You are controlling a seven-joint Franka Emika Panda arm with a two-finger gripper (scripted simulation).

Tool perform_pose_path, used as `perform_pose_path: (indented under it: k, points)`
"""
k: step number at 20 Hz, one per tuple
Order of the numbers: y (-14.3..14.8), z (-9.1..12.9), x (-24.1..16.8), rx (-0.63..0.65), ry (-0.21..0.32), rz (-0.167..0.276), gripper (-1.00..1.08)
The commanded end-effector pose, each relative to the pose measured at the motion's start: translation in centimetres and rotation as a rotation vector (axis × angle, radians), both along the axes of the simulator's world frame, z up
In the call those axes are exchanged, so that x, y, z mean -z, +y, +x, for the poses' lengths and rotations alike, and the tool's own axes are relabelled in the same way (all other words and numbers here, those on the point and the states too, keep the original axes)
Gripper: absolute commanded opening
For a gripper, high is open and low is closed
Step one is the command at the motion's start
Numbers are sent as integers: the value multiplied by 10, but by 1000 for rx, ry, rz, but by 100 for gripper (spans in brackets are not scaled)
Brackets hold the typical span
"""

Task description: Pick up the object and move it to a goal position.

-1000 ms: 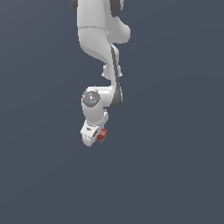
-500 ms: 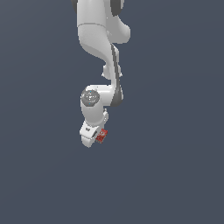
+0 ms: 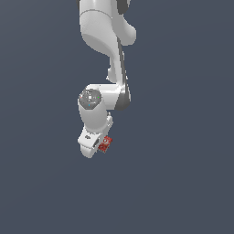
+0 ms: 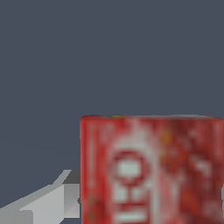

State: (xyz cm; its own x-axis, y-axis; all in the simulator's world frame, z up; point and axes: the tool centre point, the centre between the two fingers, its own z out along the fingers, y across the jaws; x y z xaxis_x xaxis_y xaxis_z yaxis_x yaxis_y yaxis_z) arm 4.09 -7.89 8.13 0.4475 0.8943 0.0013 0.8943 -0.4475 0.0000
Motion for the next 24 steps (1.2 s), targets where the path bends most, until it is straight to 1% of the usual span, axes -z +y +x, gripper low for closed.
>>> perform_pose_path:
  k: [1, 7, 14, 19, 24]
  points:
    - [0, 13, -17, 0, 0, 1, -100]
    - [0, 43, -58, 0, 0, 1, -100]
    - [0, 72, -94, 0, 0, 0, -100]
    - [0, 86, -111, 0, 1, -1, -100]
    - [-1, 95, -121, 0, 1, -1, -100]
